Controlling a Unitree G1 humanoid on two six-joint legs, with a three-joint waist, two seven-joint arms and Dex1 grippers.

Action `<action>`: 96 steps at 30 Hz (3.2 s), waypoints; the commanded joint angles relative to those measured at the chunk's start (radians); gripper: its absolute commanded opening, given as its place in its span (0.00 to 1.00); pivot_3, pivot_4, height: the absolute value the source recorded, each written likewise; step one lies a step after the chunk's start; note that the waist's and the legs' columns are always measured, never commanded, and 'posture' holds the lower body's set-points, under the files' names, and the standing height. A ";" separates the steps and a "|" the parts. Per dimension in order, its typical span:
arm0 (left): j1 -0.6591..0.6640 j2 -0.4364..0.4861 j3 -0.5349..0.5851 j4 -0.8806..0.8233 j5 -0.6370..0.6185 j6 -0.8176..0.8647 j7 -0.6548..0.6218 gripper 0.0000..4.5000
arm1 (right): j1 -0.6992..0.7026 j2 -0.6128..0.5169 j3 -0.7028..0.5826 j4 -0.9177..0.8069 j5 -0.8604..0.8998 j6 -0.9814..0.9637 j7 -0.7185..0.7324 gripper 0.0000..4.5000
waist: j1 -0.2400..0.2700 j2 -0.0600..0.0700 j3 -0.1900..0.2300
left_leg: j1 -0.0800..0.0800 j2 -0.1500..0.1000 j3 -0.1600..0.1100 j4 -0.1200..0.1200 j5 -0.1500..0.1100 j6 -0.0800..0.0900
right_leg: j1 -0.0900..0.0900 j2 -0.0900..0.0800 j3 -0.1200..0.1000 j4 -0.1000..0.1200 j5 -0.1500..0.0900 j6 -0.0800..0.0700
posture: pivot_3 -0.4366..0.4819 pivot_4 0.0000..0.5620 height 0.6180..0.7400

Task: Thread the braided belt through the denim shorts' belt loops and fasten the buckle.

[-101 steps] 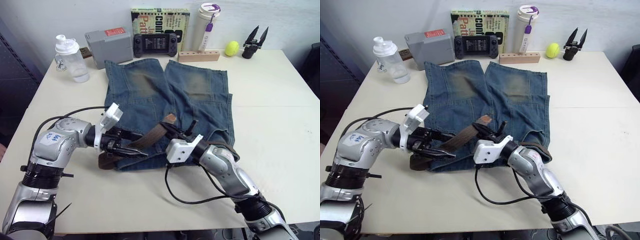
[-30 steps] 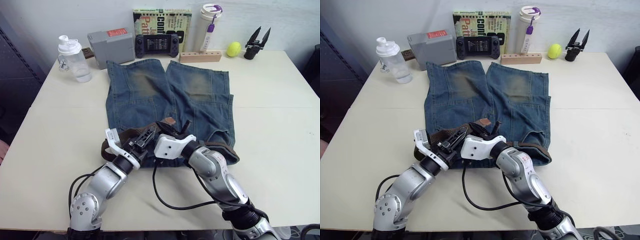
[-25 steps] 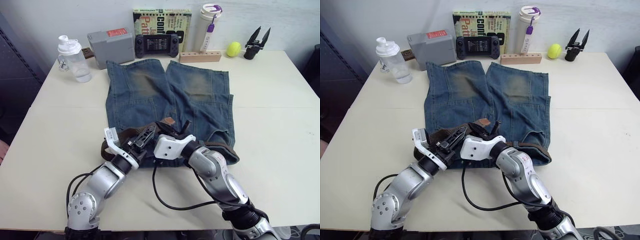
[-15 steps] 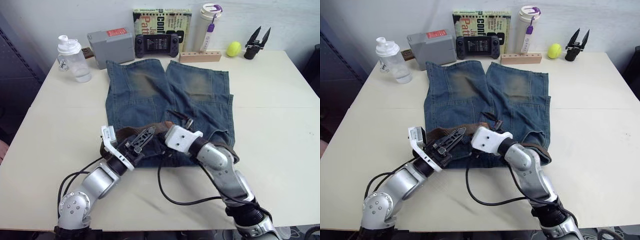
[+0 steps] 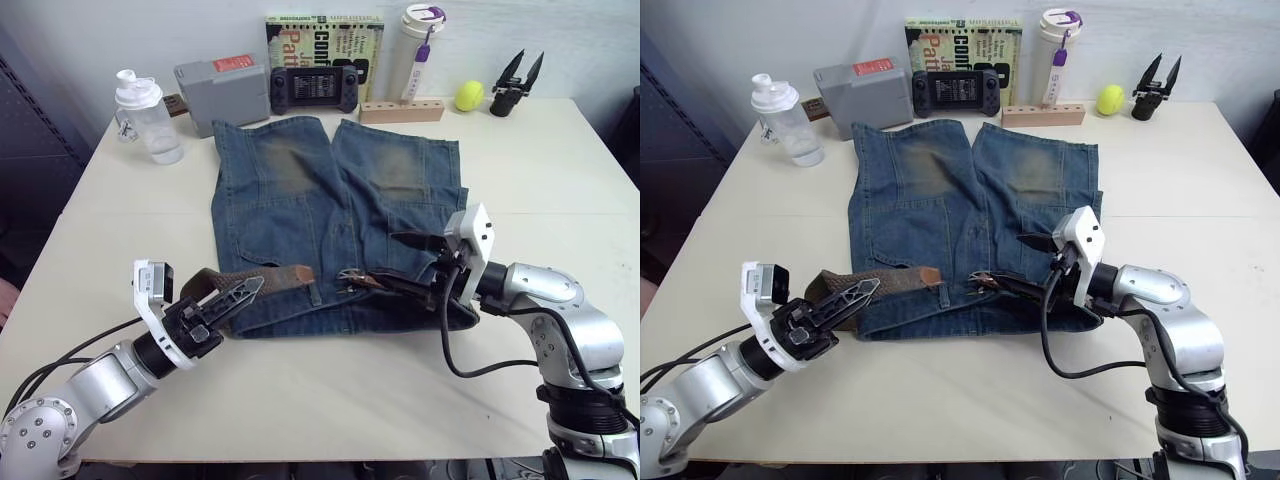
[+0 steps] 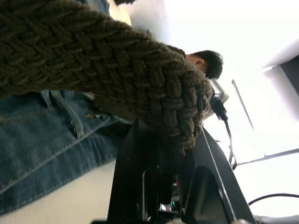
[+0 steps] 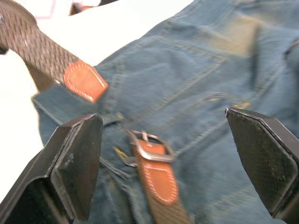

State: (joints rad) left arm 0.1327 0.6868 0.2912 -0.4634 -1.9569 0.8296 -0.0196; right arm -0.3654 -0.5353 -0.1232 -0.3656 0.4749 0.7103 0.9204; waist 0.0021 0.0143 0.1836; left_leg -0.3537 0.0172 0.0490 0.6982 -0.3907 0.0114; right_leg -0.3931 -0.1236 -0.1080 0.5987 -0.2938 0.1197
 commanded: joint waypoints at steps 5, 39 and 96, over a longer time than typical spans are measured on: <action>0.037 -0.027 0.033 0.071 -0.015 0.021 0.064 0.00 | 0.034 -0.018 -0.015 -0.086 0.072 0.039 -0.067 0.99 | -0.003 0.000 0.000 | 0.000 0.000 0.000 -0.001 0.000 0.000 | -0.001 0.000 0.000 0.000 0.000 0.000 | 0.48 0.27 0.92; -0.244 0.179 -0.141 0.289 0.033 0.238 0.173 0.00 | 0.048 -0.109 0.028 -0.065 0.159 0.026 -0.050 0.99 | -0.002 0.000 0.000 | 0.000 -0.001 0.001 0.000 0.000 0.000 | -0.001 0.000 0.000 0.001 0.000 0.001 | 0.48 0.27 0.92; -0.808 0.151 -0.416 0.704 0.084 0.524 0.233 0.00 | 0.091 -0.170 0.053 -0.101 0.165 -0.050 -0.038 0.99 | 0.002 -0.004 0.003 | -0.001 -0.002 0.001 0.001 0.001 -0.001 | -0.003 -0.001 -0.001 0.007 -0.001 0.004 | 0.48 0.27 0.92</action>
State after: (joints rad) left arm -0.6578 0.8445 -0.1305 0.2437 -1.8918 1.3458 0.2286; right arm -0.2772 -0.6961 -0.0463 -0.4292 0.6198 0.6634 0.8808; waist 0.0037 0.0106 0.1867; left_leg -0.3543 0.0154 0.0496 0.6995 -0.3899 0.0102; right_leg -0.3965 -0.1244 -0.1085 0.6058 -0.2948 0.1232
